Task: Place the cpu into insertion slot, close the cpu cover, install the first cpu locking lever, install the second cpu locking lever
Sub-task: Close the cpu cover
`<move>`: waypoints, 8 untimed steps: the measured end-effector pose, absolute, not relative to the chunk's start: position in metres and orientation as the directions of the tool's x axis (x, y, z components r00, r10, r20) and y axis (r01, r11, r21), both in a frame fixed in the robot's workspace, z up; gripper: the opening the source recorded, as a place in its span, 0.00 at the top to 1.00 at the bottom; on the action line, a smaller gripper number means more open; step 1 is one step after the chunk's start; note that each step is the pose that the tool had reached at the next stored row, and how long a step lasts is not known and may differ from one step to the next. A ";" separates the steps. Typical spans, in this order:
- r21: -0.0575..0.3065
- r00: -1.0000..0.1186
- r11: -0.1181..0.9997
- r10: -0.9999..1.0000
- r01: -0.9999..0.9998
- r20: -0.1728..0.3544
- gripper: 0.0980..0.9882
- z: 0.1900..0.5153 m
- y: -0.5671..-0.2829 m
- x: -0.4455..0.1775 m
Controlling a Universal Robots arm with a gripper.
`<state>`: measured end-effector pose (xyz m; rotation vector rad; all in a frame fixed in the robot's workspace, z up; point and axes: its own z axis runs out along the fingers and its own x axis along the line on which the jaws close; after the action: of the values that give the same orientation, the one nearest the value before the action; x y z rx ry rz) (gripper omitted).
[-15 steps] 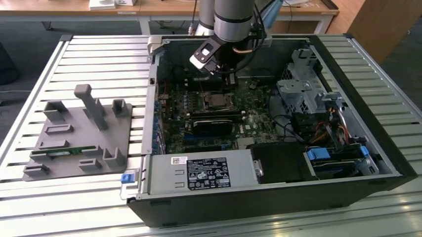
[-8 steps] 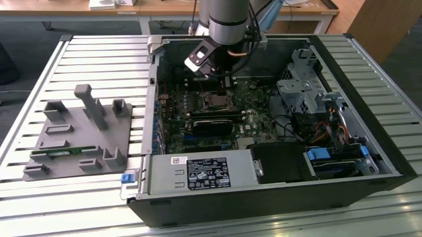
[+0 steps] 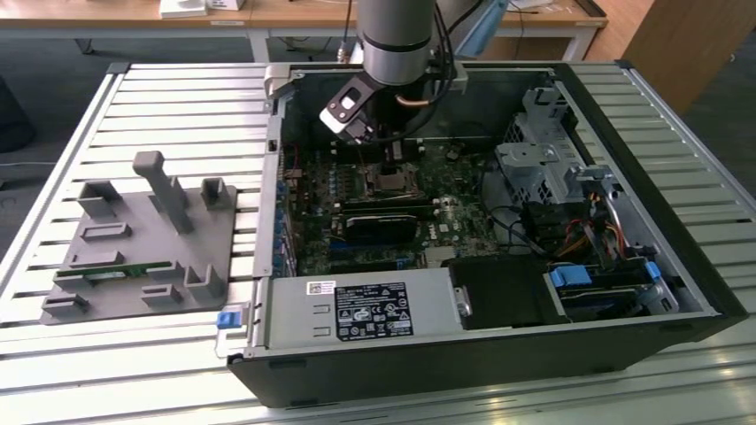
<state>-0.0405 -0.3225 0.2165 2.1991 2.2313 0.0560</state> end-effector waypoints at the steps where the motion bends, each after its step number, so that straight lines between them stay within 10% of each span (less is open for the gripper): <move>1: 0.031 -0.015 0.014 1.000 0.999 0.019 0.99 0.216 -0.323 -0.042; 8: 0.030 -0.015 0.014 1.000 0.999 0.019 0.99 0.211 -0.323 -0.049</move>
<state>-0.0492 -0.3225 0.2114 2.1995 2.2318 0.0552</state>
